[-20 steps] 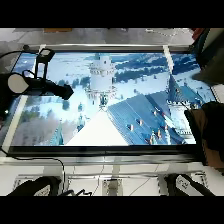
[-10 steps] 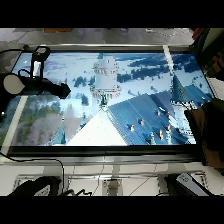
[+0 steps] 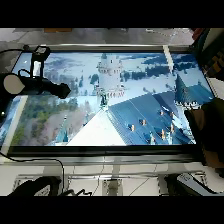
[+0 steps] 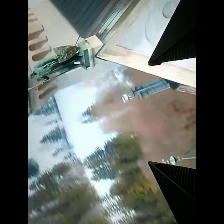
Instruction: Fold the clothes and pants, and hang the long-sleeved shirts on hangers.
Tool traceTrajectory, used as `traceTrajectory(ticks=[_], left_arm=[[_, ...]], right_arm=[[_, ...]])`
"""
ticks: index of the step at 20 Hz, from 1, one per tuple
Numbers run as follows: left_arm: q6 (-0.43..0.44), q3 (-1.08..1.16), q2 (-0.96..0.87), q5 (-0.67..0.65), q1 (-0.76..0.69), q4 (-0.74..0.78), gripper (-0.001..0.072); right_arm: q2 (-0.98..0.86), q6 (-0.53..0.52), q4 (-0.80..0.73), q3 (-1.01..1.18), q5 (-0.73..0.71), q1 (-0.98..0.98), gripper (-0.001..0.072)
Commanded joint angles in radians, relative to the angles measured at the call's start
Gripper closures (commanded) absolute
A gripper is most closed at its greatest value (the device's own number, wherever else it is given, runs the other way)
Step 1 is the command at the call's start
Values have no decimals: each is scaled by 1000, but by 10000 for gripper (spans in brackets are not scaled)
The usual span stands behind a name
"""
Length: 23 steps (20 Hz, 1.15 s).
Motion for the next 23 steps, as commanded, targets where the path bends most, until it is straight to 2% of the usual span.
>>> traceTrajectory(ticks=[1, 3, 4, 8, 13, 17, 23], left_arm=[[0, 1, 0, 0, 0, 0, 20], [0, 1, 0, 0, 0, 0, 20], [0, 1, 0, 0, 0, 0, 20], [0, 1, 0, 0, 0, 0, 20], [0, 1, 0, 0, 0, 0, 20], [0, 1, 0, 0, 0, 0, 20], [0, 1, 0, 0, 0, 0, 20]], right_arm=[[-19, -43, 150, -8, -40, 105, 296], [-19, -86, 165, -8, -82, 259, 529], [-21, -119, 174, -8, -91, 357, 619], [-34, -271, 151, -8, -146, 763, 675], [-34, -296, -75, -8, -302, 1123, 676], [-34, -296, -220, -8, -314, 1159, 675], [-32, -293, -150, -8, -318, 1145, 675]])
